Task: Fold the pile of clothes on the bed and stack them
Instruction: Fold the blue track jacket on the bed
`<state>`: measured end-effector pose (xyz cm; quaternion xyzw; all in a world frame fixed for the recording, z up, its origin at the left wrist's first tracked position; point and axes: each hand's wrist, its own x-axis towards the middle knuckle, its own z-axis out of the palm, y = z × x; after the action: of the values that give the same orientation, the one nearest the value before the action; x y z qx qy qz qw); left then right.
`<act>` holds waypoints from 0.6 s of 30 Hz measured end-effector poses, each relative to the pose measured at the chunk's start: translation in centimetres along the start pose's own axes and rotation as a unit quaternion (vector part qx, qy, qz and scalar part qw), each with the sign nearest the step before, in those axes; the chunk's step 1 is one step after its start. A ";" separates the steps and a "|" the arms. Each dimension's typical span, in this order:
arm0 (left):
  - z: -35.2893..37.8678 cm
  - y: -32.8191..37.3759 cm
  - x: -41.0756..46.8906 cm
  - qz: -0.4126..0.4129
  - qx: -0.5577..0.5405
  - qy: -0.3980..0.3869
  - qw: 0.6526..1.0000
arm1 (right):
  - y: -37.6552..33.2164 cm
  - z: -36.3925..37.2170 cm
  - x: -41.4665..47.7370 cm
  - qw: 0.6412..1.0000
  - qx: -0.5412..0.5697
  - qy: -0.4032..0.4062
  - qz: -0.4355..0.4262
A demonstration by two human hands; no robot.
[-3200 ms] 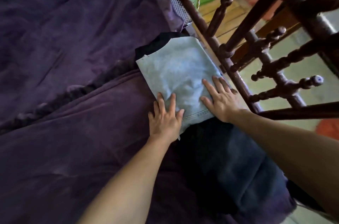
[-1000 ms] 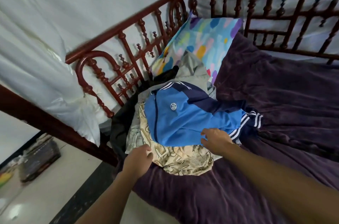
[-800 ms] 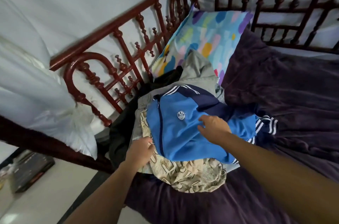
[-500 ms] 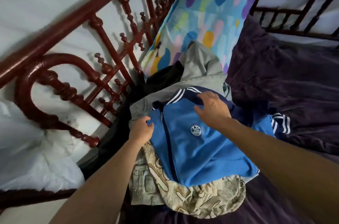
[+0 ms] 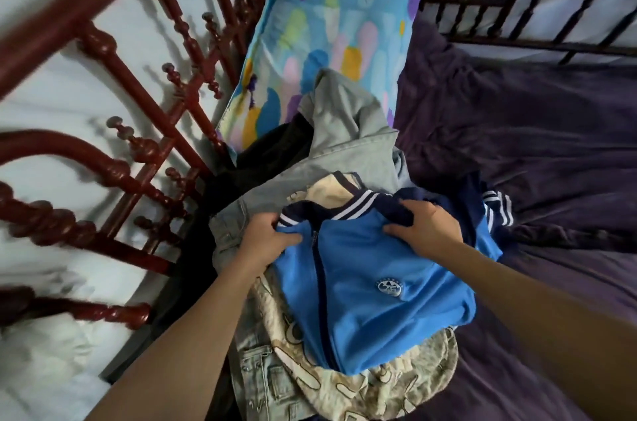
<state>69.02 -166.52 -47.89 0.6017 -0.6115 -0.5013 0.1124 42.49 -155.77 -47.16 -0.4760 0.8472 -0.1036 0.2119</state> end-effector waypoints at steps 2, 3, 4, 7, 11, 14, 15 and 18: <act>-0.5 2.7 -1.8 0.069 0.066 0.012 0.995 | 0.9 -2.0 -2.1 0.998 0.024 0.051 -0.027; -0.7 4.3 -2.9 0.098 0.070 0.011 0.993 | 1.4 -3.0 -3.1 0.995 0.045 0.072 -0.051; -0.8 5.9 -4.2 0.119 0.065 0.005 0.991 | 1.8 -4.2 -4.2 0.991 0.068 0.084 -0.077; -0.7 10.2 -8.4 0.166 0.064 -0.023 0.984 | 2.9 -8.4 -7.6 0.971 0.186 0.099 -0.115; 0.9 15.1 -15.2 0.254 0.065 -0.104 0.959 | 5.3 -15.8 -12.6 0.936 0.304 0.137 -0.118; 3.0 17.9 -20.5 0.278 0.155 -0.153 0.936 | 7.1 -21.9 -17.2 0.911 0.337 0.199 -0.134; 3.6 18.7 -22.3 0.267 0.177 -0.164 0.933 | 7.7 -24.0 -18.7 0.902 0.339 0.226 -0.141; 5.4 21.1 -27.8 0.253 0.110 -0.162 0.948 | 9.3 -29.3 -23.8 0.879 0.367 0.269 -0.143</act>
<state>58.88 -145.17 -21.73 0.3470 -0.8046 -0.4770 0.0684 32.87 -131.44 -18.44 -0.4337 0.6953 -0.5608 0.1181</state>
